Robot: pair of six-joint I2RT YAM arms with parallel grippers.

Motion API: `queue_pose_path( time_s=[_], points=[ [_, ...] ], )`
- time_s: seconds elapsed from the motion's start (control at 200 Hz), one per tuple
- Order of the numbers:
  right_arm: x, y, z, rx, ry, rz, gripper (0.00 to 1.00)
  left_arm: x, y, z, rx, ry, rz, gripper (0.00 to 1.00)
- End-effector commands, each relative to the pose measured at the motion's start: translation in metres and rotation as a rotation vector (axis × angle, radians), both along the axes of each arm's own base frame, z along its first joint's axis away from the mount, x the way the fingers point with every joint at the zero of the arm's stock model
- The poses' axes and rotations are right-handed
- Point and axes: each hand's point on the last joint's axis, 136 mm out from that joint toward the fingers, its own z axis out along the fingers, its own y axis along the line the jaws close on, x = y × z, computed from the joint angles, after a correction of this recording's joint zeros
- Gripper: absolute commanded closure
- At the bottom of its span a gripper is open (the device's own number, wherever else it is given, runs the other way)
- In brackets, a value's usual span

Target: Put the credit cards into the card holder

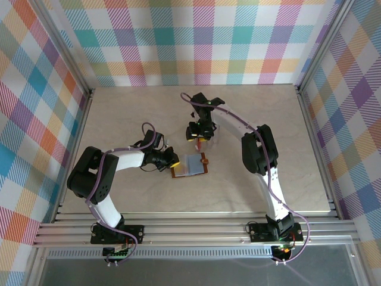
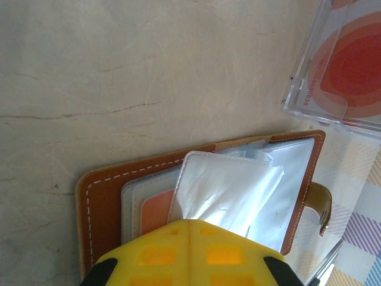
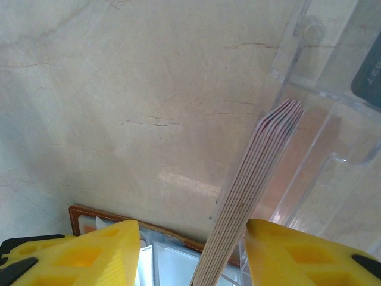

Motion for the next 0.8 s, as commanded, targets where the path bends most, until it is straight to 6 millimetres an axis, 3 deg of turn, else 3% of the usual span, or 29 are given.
queue_pose_path(
  time_s=[0.0, 0.35, 0.795],
  points=[
    [-0.014, 0.017, -0.013, 0.051, 0.065, 0.047, 0.50, -0.038, 0.021, -0.040, 0.121, 0.173, 0.002, 1.00],
    [-0.015, 0.019, 0.005, 0.138, 0.008, 0.052, 0.57, -0.038, 0.021, -0.041, 0.121, 0.174, 0.002, 1.00],
    [-0.018, 0.017, 0.013, 0.229, 0.012, 0.045, 0.63, -0.038, 0.021, -0.043, 0.121, 0.179, 0.002, 1.00]
  ],
)
